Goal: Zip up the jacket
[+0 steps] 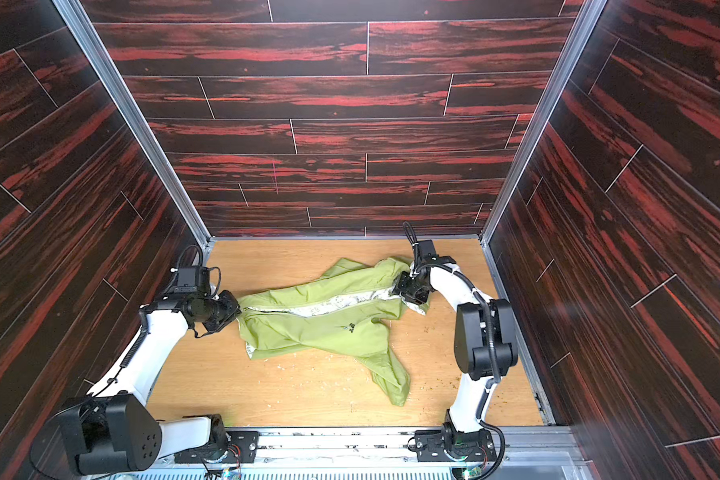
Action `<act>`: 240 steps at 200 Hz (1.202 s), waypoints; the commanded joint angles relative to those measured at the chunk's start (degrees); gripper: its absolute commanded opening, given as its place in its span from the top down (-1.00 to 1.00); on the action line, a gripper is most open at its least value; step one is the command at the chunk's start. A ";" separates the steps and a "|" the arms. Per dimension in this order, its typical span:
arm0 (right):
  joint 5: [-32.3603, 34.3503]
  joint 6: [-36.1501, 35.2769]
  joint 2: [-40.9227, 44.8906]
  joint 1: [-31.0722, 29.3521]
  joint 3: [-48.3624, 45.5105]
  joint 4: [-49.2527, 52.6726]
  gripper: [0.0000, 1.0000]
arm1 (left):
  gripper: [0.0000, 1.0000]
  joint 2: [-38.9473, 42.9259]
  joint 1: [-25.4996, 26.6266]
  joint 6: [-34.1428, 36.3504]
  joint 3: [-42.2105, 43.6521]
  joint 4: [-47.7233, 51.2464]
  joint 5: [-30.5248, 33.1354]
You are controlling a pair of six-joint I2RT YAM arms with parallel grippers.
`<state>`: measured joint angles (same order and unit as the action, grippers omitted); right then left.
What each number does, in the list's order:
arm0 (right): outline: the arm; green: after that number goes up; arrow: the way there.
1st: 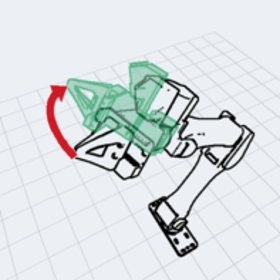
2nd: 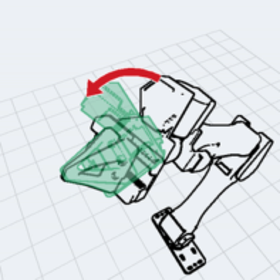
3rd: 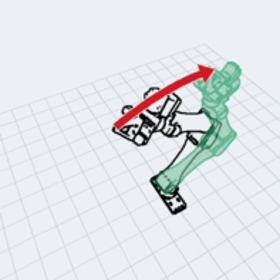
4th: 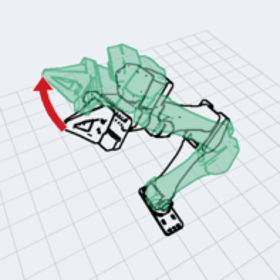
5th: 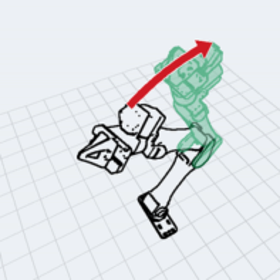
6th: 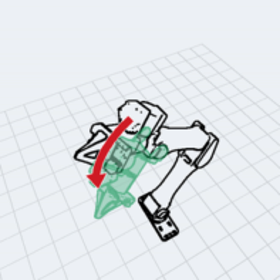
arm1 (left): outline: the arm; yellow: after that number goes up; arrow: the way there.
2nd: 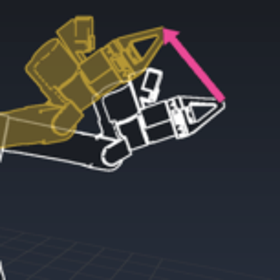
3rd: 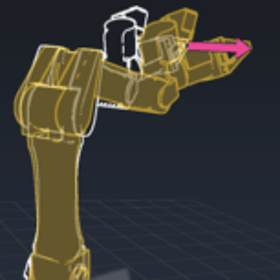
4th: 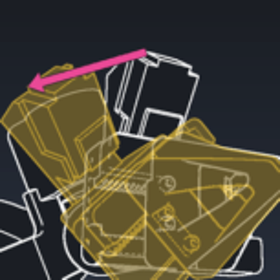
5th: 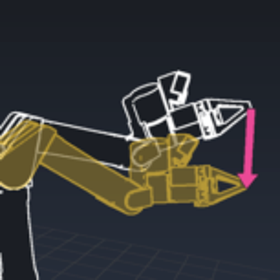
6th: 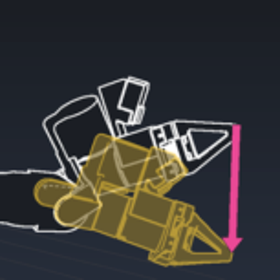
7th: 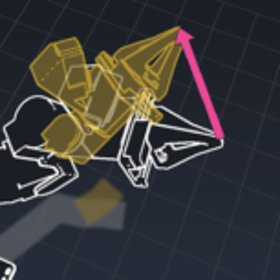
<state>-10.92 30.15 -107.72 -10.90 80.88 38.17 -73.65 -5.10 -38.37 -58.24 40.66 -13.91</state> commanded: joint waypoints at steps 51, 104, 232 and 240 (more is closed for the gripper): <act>-2.39 2.08 -3.15 -0.80 -1.71 -2.82 0.58 | 1.00 3.07 -0.35 0.23 1.94 1.25 -2.19; -2.45 2.26 3.49 -0.67 0.58 -0.70 1.00 | 1.00 3.04 -0.43 0.55 1.55 1.14 -3.19; 2.93 1.00 4.17 7.36 0.68 3.71 1.00 | 1.00 2.22 -0.52 2.99 0.51 1.11 -8.97; 2.84 1.12 3.48 7.58 0.97 3.97 1.00 | 1.00 1.95 -0.52 3.20 0.58 0.93 -10.06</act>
<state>-9.50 31.81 -100.57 -3.84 81.25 40.14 -72.01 -5.21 -37.01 -57.06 40.77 -21.39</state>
